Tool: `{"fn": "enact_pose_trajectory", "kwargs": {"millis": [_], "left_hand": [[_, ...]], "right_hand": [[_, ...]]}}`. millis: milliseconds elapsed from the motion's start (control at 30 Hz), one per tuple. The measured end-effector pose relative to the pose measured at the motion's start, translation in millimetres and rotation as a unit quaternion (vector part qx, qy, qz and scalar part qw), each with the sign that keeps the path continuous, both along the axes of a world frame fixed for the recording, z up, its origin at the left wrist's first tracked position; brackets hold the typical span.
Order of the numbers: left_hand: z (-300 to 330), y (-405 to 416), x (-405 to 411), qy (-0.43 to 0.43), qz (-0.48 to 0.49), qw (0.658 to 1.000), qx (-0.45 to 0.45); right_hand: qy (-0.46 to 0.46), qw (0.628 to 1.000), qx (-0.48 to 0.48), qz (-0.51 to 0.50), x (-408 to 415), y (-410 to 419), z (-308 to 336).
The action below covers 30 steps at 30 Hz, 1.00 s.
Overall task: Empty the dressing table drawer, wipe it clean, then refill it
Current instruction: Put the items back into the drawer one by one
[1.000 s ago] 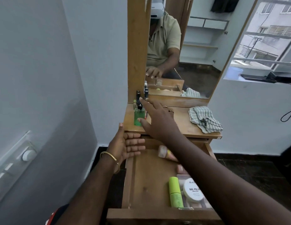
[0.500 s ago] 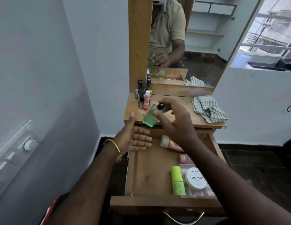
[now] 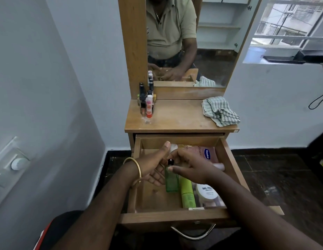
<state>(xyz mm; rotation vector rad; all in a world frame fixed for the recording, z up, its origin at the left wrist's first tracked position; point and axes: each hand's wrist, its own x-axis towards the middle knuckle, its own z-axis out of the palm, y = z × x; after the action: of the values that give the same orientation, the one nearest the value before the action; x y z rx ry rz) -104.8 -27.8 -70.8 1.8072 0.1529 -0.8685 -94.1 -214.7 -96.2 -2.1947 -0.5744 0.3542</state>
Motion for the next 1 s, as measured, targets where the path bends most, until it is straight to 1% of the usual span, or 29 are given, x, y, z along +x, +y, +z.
{"fn": "enact_pose_trajectory", "kwargs": {"millis": [67,200,333,467,700,867,1000], "left_hand": [[0.1,-1.6,-1.2,0.017,-0.006,1.0,0.002],[-3.7,-5.1,-1.4,0.039,-0.014,0.999,0.003],[-10.7,-7.3,-1.0,0.04,-0.017,0.999,-0.004],[-13.1,-8.2,-1.9,0.039,-0.017,0.999,0.008],[-15.1,-12.6,-3.9,0.079,-0.027,0.996,0.006],[-19.0,-14.4,-7.3,0.126,-0.039,0.991,-0.003],[-20.3,-14.1,-7.4,0.137,-0.036,0.99,0.003]], "right_hand": [[-0.002,1.0,-0.024,0.005,-2.3,-0.2,0.8],[0.019,0.999,-0.026,0.004,-4.3,-1.2,1.1],[0.033,0.998,-0.052,0.002,-3.9,-1.2,0.5],[0.052,0.996,-0.078,-0.002,-4.9,-1.3,2.3],[0.073,0.99,-0.118,0.002,-4.7,-0.8,4.0],[0.065,0.984,-0.162,0.03,-3.7,-1.7,0.6],[0.041,0.982,-0.178,0.043,-1.5,-2.6,-2.7]]}}
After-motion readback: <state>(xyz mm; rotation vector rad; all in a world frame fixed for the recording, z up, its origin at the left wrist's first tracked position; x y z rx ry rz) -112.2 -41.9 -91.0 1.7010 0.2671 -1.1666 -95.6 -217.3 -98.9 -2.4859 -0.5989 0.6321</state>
